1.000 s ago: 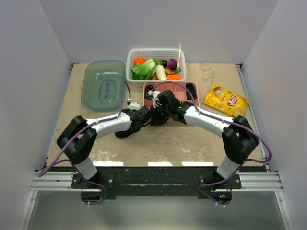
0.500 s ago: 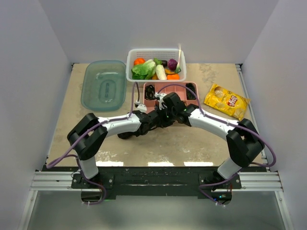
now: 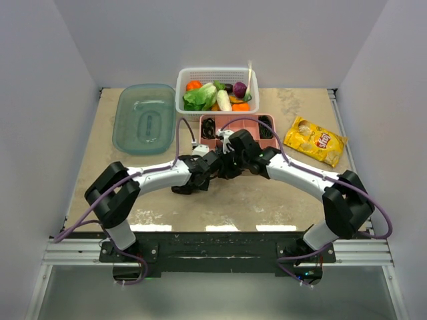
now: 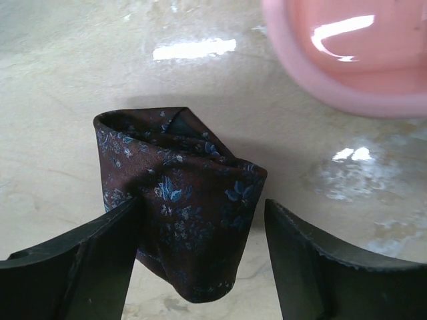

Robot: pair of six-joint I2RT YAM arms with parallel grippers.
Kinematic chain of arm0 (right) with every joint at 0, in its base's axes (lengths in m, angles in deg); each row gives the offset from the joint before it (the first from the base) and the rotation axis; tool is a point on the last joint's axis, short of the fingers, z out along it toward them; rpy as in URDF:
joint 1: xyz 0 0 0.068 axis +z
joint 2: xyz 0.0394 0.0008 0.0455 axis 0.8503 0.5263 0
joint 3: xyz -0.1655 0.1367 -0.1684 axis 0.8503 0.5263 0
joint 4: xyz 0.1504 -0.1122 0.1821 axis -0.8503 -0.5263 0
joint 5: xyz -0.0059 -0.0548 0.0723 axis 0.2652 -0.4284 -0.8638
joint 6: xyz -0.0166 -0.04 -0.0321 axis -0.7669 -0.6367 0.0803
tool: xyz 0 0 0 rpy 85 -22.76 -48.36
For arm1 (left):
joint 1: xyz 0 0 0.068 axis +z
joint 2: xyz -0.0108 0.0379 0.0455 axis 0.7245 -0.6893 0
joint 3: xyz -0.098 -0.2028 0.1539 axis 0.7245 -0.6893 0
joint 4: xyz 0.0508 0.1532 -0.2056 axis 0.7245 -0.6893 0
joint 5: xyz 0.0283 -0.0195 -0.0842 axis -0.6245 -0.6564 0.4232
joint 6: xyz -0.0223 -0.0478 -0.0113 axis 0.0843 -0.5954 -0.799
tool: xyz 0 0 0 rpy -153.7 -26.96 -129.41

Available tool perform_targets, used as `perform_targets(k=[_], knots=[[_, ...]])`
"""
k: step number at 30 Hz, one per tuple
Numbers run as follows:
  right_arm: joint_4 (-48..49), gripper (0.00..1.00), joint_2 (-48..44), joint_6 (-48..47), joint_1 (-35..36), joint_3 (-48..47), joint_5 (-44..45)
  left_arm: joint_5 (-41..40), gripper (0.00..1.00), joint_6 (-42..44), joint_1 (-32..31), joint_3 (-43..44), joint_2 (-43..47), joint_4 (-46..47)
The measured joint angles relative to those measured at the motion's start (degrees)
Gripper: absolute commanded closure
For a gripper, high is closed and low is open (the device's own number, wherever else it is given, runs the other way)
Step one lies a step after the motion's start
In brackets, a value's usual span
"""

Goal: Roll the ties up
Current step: Roll the tie at the center of the board, then pick up the tie at the center of the board.

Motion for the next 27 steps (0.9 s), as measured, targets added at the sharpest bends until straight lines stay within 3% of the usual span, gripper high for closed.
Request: perform_targets(k=[12, 16, 20, 27], knots=[[0.50, 0.98, -1.99, 0.07, 0.37, 1.31, -2.21, 9.66, 0.13, -0.39, 2.19, -0.72, 8.57, 3.80], [1.70, 0.80, -2.12, 0.96, 0.68, 1.31, -3.69, 13.09, 0.13, 0.04, 5.92, -1.14, 12.59, 4.42], [3.78, 0.49, -1.95, 2.73, 1.75, 1.31, -4.98, 16.92, 0.11, 1.05, 9.99, -2.89, 17.38, 5.81], [6.80, 0.16, 2.82, 7.48, 6.54, -0.63, -5.49, 23.47, 0.08, 3.34, 18.88, -7.65, 24.46, 7.82]])
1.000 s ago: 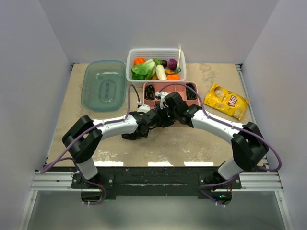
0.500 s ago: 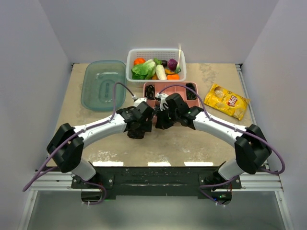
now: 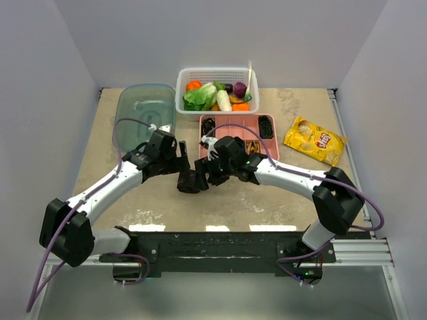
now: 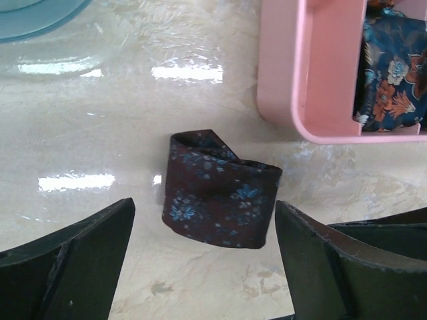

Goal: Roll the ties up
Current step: Pick up the tie at the center of the board.

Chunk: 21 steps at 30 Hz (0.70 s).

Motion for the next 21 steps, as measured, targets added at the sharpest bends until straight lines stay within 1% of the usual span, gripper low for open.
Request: perform_targets(k=[3, 8, 13, 14, 15, 17, 19, 20, 21], knots=[[0.31, 0.10, 1.86, 2.27, 1.11, -0.28, 0.37, 4.55, 0.05, 1.03, 5.20, -4.04, 1.84, 2.47], [0.48, 0.04, 2.91, 6.01, 1.33, -0.26, 1.64, 14.49, 0.04, 1.70, 14.56, -14.05, 5.07, 9.07], [1.81, 0.04, 3.39, 9.33, 0.87, -0.28, 3.58, 24.39, 0.04, 0.72, 18.21, -21.42, 5.18, 18.01], [2.34, 0.08, 3.74, 10.14, 0.68, -0.28, 3.98, 26.56, 0.05, 0.33, 18.80, -22.86, 4.85, 20.61], [2.91, 0.08, 4.37, 11.34, 0.33, -0.26, 4.09, 29.18, 0.05, -0.35, 19.10, -24.70, 4.20, 24.15], [4.07, 0.16, 5.20, 13.09, -0.35, -0.11, 4.26, 31.89, 0.05, -0.90, 19.26, -26.43, 3.06, 27.63], [5.73, 0.18, 5.88, 14.73, -1.01, 0.63, 4.48, 33.77, 0.05, -1.18, 19.26, -27.32, 1.70, 30.25], [6.45, 0.29, 6.12, 15.56, -1.27, 1.09, 4.55, 34.45, 0.05, -1.29, 19.26, -27.61, 0.94, 31.63], [6.95, 0.33, 6.40, 16.33, -1.44, 1.46, 4.59, 35.23, 0.05, -1.40, 19.28, -27.80, 0.26, 32.96]])
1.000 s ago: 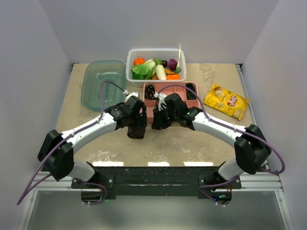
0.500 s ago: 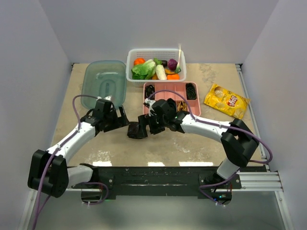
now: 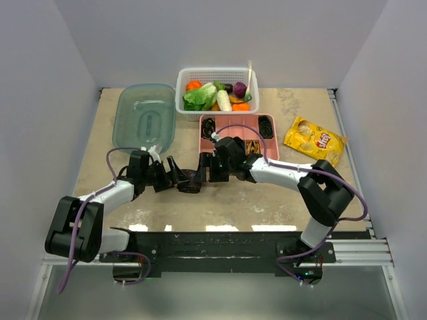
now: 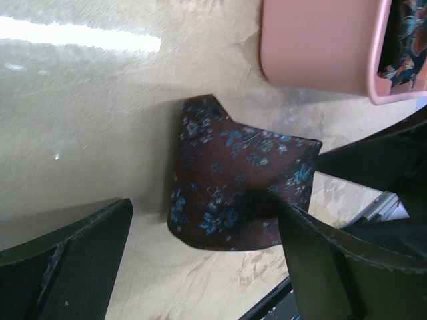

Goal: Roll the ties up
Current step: Pick up the tie at the center of the board.

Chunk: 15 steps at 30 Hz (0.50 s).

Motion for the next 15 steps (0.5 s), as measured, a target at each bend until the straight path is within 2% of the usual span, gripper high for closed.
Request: perform_targets(k=[5, 8, 15], knots=[[1.66, 0.39, 2.60, 2.29, -0.26, 0.37, 0.33, 2.12, 0.06, -0.50, 0.09, -0.33, -3.04, 6.21], [2.95, 0.49, 3.98, 2.99, -0.22, 0.37, 0.33, 3.69, 0.07, -0.85, 0.09, -0.44, -5.66, 10.91], [4.85, 0.50, 4.52, 3.78, -0.44, 0.37, 0.55, 7.50, 0.11, -2.14, 0.11, -3.23, -8.41, 20.72]])
